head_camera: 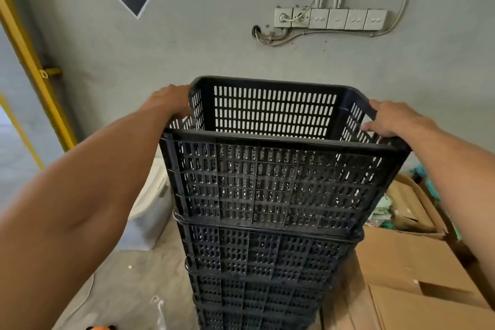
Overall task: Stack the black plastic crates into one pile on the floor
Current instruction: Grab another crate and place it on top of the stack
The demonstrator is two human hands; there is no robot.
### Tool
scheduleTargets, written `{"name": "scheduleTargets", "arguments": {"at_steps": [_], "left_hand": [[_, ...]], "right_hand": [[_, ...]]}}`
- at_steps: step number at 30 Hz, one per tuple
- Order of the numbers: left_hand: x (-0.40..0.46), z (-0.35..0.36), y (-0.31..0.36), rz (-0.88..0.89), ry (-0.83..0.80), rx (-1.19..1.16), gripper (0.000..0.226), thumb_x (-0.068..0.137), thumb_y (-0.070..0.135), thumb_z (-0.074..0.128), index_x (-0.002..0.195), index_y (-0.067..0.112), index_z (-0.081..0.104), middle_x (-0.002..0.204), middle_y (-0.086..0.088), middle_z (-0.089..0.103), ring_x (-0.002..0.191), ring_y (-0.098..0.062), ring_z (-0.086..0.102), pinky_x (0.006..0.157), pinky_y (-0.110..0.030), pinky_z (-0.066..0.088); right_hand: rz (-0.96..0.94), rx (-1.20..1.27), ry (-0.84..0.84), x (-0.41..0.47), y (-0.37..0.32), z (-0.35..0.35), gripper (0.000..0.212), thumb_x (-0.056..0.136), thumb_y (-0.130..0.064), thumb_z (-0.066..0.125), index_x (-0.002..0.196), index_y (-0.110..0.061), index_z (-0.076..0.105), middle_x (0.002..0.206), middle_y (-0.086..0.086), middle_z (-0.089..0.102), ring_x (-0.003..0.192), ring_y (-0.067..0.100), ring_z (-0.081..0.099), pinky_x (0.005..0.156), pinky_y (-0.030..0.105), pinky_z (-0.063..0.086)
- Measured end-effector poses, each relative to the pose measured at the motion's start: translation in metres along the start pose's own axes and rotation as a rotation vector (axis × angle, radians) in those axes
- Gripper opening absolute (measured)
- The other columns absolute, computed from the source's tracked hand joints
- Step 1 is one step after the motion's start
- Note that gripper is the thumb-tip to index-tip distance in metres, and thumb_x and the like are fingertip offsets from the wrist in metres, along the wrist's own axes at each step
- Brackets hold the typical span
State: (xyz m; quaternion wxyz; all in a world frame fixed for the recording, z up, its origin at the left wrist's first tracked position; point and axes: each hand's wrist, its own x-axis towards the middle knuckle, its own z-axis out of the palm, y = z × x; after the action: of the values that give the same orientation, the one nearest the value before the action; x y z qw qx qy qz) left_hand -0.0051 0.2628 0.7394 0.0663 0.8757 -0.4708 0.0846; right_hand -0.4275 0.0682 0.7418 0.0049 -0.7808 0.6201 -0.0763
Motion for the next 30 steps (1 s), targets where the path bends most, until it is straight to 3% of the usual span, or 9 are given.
{"name": "scheduleTargets", "arguments": {"at_steps": [5,12,14,17,20,24,30], "left_hand": [[-0.011,-0.002,0.003,-0.004,-0.006,-0.003,0.051,0.092,0.025,0.064,0.138,0.016,0.045,0.116,-0.019,0.06,0.101,-0.038,0.06,0.074,-0.039,0.045],[0.004,0.003,0.008,-0.008,-0.014,0.04,0.054,0.091,0.019,0.062,0.142,0.022,0.043,0.111,-0.015,0.061,0.092,-0.033,0.058,0.07,-0.039,0.044],[0.012,0.006,0.009,-0.007,-0.005,0.046,0.054,0.091,0.02,0.062,0.141,0.023,0.044,0.112,-0.015,0.062,0.097,-0.035,0.06,0.07,-0.039,0.044],[0.022,0.011,0.007,0.003,-0.033,-0.008,0.057,0.09,0.025,0.064,0.142,0.024,0.042,0.118,-0.016,0.061,0.105,-0.038,0.059,0.08,-0.044,0.048],[0.028,0.013,0.006,0.0,-0.092,-0.061,0.067,0.089,0.025,0.065,0.148,0.023,0.033,0.128,-0.018,0.059,0.113,-0.039,0.056,0.091,-0.047,0.047],[0.023,0.015,0.005,-0.027,-0.095,-0.054,0.068,0.089,0.024,0.061,0.15,0.023,0.029,0.13,-0.019,0.057,0.114,-0.041,0.055,0.091,-0.048,0.047],[0.007,0.012,0.014,-0.043,-0.012,0.008,0.051,0.089,0.019,0.057,0.139,0.018,0.044,0.114,-0.018,0.059,0.102,-0.039,0.058,0.08,-0.047,0.048]], "right_hand": [[-0.01,-0.024,0.006,-0.008,0.007,0.003,0.08,0.093,-0.043,0.066,0.159,-0.025,0.023,0.146,0.015,0.049,0.123,0.037,0.053,0.093,0.04,0.046],[-0.003,-0.052,-0.028,0.0,0.005,0.005,0.08,0.094,-0.041,0.065,0.159,-0.02,0.023,0.144,0.017,0.049,0.124,0.039,0.053,0.096,0.042,0.047],[-0.003,-0.053,-0.023,0.006,0.005,0.006,0.078,0.094,-0.039,0.065,0.158,-0.02,0.025,0.143,0.017,0.051,0.122,0.039,0.054,0.093,0.041,0.047],[-0.011,-0.047,-0.025,0.013,0.008,0.005,0.077,0.095,-0.037,0.065,0.158,-0.021,0.025,0.145,0.015,0.05,0.122,0.038,0.054,0.092,0.04,0.046],[-0.012,-0.025,-0.03,0.016,0.016,0.004,0.079,0.096,-0.037,0.064,0.16,-0.025,0.019,0.153,0.013,0.042,0.131,0.038,0.046,0.101,0.042,0.043],[-0.036,0.004,-0.036,0.018,0.019,0.004,0.08,0.096,-0.037,0.062,0.161,-0.025,0.016,0.159,0.011,0.034,0.14,0.037,0.037,0.111,0.044,0.037],[-0.06,0.011,-0.023,0.015,0.022,0.006,0.075,0.097,-0.037,0.059,0.16,-0.025,0.019,0.153,0.015,0.042,0.133,0.039,0.044,0.106,0.047,0.042]]}}
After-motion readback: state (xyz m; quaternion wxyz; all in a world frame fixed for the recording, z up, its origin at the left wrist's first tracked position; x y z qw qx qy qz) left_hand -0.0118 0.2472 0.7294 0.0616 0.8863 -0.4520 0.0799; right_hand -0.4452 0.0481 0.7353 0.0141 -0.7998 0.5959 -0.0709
